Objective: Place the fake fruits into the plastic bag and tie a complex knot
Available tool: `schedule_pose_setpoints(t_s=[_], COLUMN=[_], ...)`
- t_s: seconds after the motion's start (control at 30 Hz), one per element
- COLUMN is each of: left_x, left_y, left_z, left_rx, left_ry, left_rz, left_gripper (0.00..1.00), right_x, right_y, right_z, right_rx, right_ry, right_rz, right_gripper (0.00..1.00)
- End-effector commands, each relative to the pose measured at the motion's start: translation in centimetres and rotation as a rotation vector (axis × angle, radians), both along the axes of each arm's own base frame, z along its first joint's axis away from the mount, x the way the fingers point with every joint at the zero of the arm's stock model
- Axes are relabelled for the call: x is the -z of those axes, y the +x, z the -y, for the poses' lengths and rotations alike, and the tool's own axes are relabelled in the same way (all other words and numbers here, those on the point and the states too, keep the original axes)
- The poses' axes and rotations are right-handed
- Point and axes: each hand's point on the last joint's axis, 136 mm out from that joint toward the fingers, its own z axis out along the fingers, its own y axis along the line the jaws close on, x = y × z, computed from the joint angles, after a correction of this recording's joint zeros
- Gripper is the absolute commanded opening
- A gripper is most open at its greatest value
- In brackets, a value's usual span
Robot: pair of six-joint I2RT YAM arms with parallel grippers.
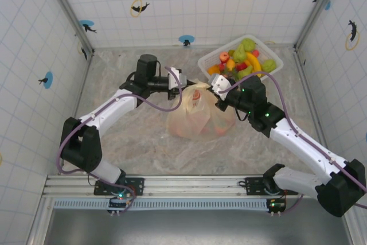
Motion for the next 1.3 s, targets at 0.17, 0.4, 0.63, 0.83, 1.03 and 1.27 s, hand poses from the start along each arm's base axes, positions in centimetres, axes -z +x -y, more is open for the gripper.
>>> schedule_pose_setpoints(t_s=[0.17, 0.4, 0.63, 0.83, 1.03, 1.27], left_x=[-0.2, -0.1, -0.4, -0.6, -1.1, -1.1], left_y=[-1.5, -2.2, -3.0, -3.0, -2.6, -0.3], left_z=[0.8, 0.7, 0.8, 0.6, 0.4, -1.0], left_rx=[0.069, 0.093, 0.140, 0.134, 0.120, -0.054], left_ry=[-0.042, -0.047, -0.060, -0.069, -0.098, -0.099], left_rz=[0.012, -0.001, -0.052, -0.079, -0.107, -0.114], left_gripper=[0.18, 0.24, 0.39, 0.54, 0.65, 0.59], right_x=[-1.3, -1.3, -0.8, -0.3, 0.1, -0.1], right_y=[0.0, 0.3, 0.4, 0.2, 0.5, 0.6], right_z=[0.4, 0.7, 0.8, 1.1, 1.6, 1.9], right_rx=[0.017, 0.035, 0.039, 0.040, 0.075, 0.093], right_ry=[0.054, 0.056, 0.062, 0.059, 0.048, 0.051], right_rz=[0.050, 0.065, 0.074, 0.076, 0.076, 0.080], right_gripper=[0.00, 0.00, 0.00, 0.00, 0.00, 0.00])
